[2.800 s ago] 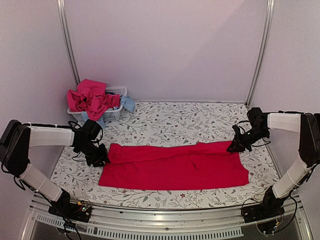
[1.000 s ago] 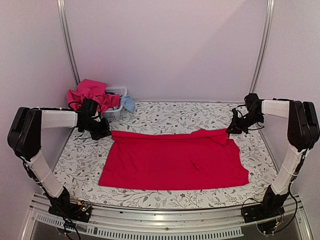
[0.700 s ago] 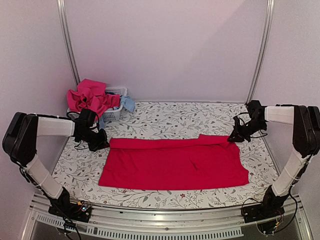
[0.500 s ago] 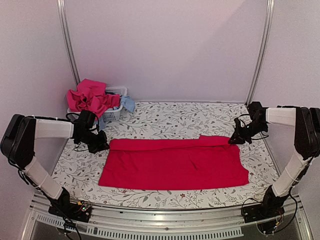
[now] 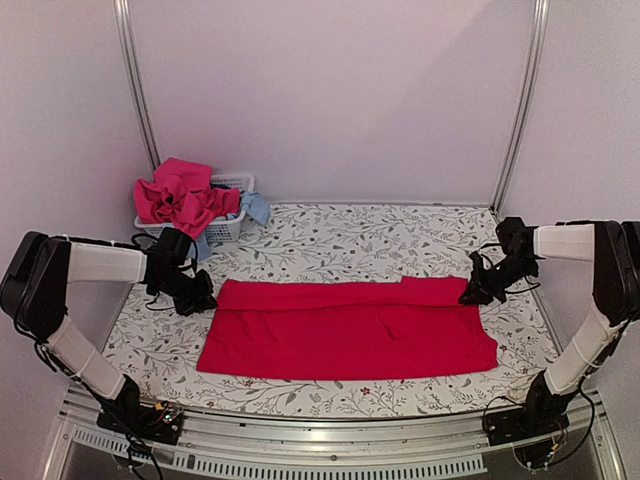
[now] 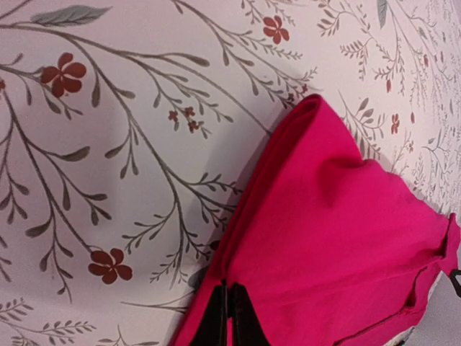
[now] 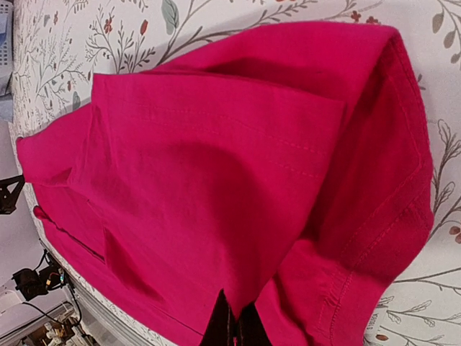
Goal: Fold and stack the mixed laundry pile
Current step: Fold the 1/3-folded T-shirt at the center of the board.
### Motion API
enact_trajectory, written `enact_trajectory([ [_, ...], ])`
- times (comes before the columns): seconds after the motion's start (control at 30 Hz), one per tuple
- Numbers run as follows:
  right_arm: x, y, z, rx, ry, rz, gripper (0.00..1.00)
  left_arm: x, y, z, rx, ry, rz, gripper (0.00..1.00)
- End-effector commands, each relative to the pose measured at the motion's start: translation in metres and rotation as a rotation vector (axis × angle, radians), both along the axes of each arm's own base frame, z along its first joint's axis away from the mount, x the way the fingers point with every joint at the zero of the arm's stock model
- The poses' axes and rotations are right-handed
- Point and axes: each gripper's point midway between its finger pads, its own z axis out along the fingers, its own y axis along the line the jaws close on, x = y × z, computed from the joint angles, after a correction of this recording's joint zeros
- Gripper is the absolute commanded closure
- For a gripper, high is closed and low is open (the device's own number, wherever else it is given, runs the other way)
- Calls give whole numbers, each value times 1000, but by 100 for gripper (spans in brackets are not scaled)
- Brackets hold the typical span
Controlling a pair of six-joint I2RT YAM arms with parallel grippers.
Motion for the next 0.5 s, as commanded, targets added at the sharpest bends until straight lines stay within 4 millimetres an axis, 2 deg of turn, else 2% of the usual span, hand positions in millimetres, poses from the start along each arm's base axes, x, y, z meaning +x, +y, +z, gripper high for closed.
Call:
enact_trajectory([
  [0.0,-9,-6,-5,-26,26,3,100,-6,-1,-2,17,22,-7,100],
  [0.1,-10,-7,-3,-38,22,-1,100,-8,-3,-2,24,25,-16,100],
  [0.23,-17,-8,-12,-40,63,-3,100,-15,-6,-11,39,56,-34,100],
  [0.33,-19,-9,-13,-49,72,-4,100,-16,-8,-11,54,60,-46,100],
  [0.4,-18,-8,-11,-45,73,3,88,-12,-8,-4,66,45,-69,100],
  [0.43,-17,-7,-8,-39,67,5,79,-7,-10,2,72,25,-87,97],
  [0.47,-13,-7,-3,-36,53,7,73,0,-14,12,74,-12,-106,89],
])
